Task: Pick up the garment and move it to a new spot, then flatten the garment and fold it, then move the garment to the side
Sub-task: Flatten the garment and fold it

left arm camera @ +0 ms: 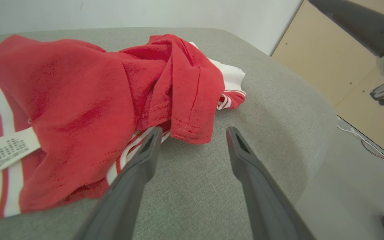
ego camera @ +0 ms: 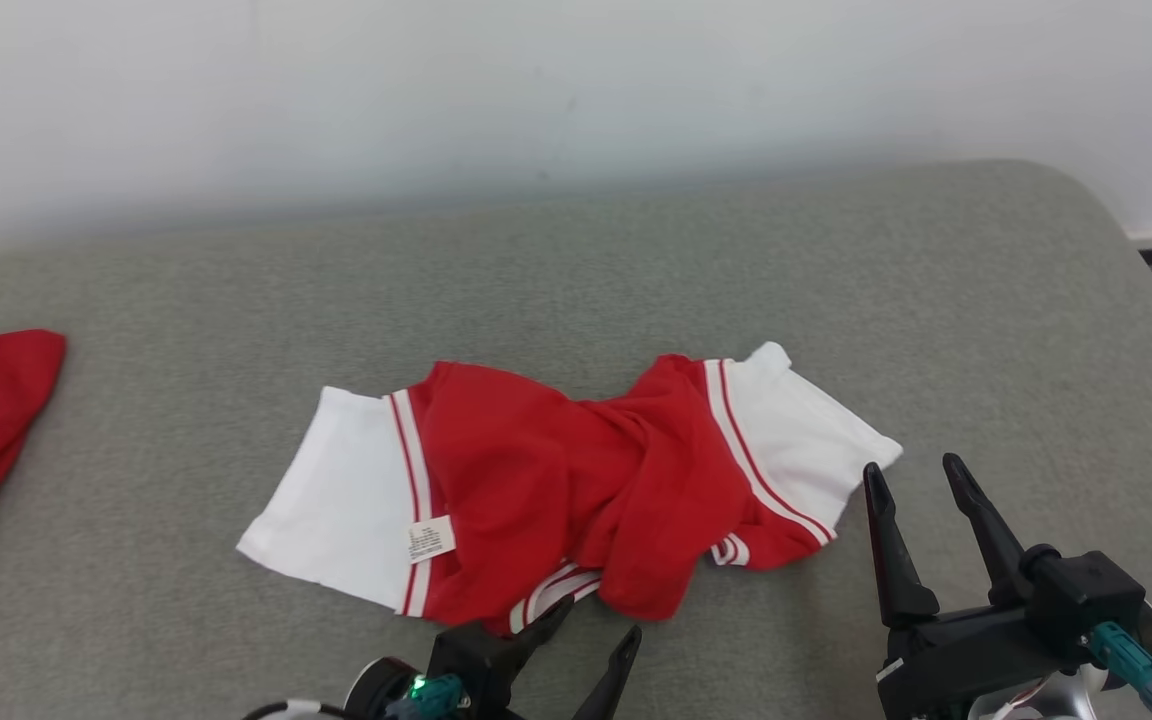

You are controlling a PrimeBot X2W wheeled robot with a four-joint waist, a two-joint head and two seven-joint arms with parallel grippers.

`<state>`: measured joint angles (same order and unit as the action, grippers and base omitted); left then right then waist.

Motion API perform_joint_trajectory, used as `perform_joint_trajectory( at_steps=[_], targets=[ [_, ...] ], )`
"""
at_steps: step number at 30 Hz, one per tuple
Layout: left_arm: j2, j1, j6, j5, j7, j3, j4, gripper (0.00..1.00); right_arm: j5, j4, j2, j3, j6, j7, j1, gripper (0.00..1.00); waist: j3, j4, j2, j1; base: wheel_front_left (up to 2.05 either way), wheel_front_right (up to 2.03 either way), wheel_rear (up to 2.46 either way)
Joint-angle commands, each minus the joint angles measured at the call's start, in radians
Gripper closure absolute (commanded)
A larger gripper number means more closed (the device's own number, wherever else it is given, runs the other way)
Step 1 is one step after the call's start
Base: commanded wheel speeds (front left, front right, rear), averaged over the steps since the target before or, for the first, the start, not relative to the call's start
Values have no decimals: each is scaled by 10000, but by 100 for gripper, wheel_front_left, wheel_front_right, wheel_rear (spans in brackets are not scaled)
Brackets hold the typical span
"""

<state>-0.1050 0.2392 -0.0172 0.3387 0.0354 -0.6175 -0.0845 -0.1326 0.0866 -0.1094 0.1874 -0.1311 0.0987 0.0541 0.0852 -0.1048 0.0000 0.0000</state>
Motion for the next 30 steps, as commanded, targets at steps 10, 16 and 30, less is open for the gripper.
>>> perform_joint_trajectory(
  at_steps=[10,16,30],
  targets=[
    [226,926,-3,222,-208,35,-1590,5,-145,-252,94,-57,6,296,170,0,581,-967,0,0,0,0,0],
    [273,1064,-70,210,-597,58,-1973,100,-178,-278,123,-159,6,353,226,0,634,-951,0,0,0,0,0],
    [-1117,502,-1163,-298,-994,955,-4,100,-92,-339,157,-758,6,447,258,0,617,-216,0,0,0,0,0]
  ],
)
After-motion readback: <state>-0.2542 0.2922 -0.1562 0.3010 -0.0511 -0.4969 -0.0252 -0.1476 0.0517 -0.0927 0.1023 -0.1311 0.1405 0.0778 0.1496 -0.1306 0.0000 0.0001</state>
